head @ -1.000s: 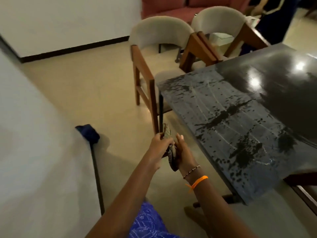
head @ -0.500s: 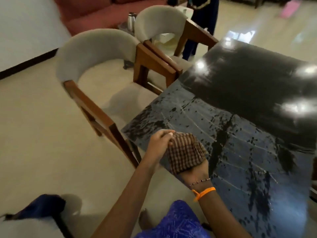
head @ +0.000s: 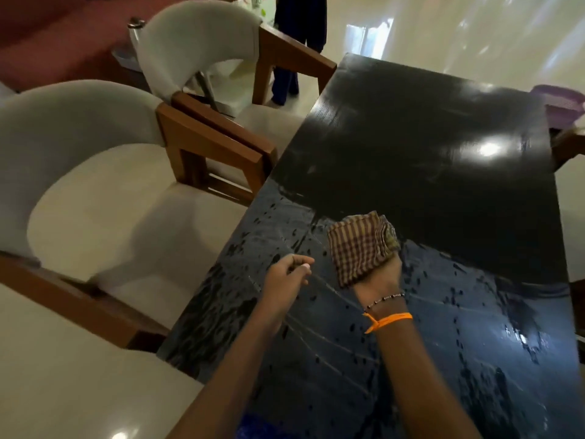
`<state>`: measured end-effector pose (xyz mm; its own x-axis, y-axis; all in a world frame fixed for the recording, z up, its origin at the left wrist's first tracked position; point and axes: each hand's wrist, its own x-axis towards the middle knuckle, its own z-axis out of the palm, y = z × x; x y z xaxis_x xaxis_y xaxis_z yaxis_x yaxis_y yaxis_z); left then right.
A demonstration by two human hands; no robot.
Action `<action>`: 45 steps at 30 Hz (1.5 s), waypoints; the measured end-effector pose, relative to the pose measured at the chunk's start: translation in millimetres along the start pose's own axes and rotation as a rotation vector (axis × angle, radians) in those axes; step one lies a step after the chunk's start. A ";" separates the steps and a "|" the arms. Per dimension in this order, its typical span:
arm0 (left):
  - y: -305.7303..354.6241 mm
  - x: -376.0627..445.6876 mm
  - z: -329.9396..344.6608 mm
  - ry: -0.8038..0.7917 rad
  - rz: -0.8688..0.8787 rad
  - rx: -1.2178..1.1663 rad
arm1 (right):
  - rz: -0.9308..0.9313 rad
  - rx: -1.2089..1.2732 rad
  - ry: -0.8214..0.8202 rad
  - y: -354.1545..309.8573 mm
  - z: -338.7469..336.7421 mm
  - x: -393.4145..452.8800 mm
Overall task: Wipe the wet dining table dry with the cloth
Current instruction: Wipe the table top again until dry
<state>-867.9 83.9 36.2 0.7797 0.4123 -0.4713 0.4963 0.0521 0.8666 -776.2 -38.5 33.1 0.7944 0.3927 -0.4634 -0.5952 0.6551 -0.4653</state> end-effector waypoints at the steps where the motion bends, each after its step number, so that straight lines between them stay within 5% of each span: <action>1: 3.0 8.4 -2.2 0.002 0.000 0.015 | -0.029 -0.011 0.005 -1.2 4.2 9.7; 5: 2.0 40.8 -22.8 0.029 -0.010 0.073 | -0.192 -0.211 0.116 11.5 35.5 50.2; 8: 0.9 60.5 -41.6 0.088 -0.028 0.072 | -0.307 -1.071 0.213 44.8 64.6 74.7; 10: -1.6 73.9 -52.4 0.130 -0.025 0.147 | -0.348 -1.719 0.095 72.1 73.0 88.3; 14: -13.8 100.6 -80.2 0.167 -0.080 0.433 | -0.326 -2.111 -0.141 117.1 72.1 119.7; 21: -17.5 132.2 -104.0 0.262 0.030 0.611 | -0.492 -2.295 -0.043 137.6 77.8 180.5; 31: -8.5 172.6 -99.0 0.125 0.304 0.693 | -0.534 -2.341 0.114 74.9 112.6 317.5; 39: 6.7 173.6 -74.2 0.030 0.334 0.769 | -0.512 -2.417 -0.029 60.9 59.5 237.5; 45: 7.4 167.0 -50.4 -0.082 0.448 0.891 | -0.413 -2.371 0.321 -23.4 -24.5 171.2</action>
<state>-753.3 199.1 -27.9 0.9722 0.1610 -0.1702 0.2290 -0.8072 0.5441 -629.2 -2.4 -53.7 0.9556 0.2717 -0.1140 0.2581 -0.9585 -0.1211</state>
